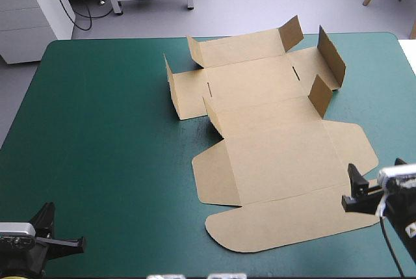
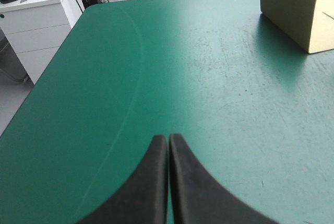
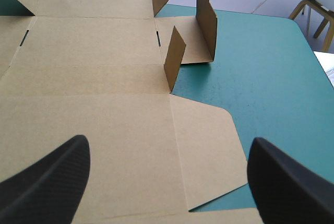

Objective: Fold the box

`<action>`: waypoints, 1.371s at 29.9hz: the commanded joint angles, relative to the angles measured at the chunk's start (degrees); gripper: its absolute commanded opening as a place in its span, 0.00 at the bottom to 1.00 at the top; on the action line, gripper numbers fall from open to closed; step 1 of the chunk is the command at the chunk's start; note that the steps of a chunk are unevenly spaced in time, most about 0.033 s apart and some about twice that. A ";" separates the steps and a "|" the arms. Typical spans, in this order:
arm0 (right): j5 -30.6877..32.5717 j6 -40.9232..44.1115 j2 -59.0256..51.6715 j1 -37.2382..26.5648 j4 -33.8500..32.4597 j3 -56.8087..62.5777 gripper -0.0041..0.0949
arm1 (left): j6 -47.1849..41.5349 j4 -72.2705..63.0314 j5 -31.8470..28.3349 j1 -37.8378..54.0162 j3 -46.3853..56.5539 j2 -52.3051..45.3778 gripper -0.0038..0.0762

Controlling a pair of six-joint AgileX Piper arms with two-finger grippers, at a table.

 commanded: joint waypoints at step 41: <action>17.95 -1.42 87.04 0.15 0.00 -65.00 0.79 | -0.57 0.02 -4.42 -0.26 -1.28 -0.58 0.04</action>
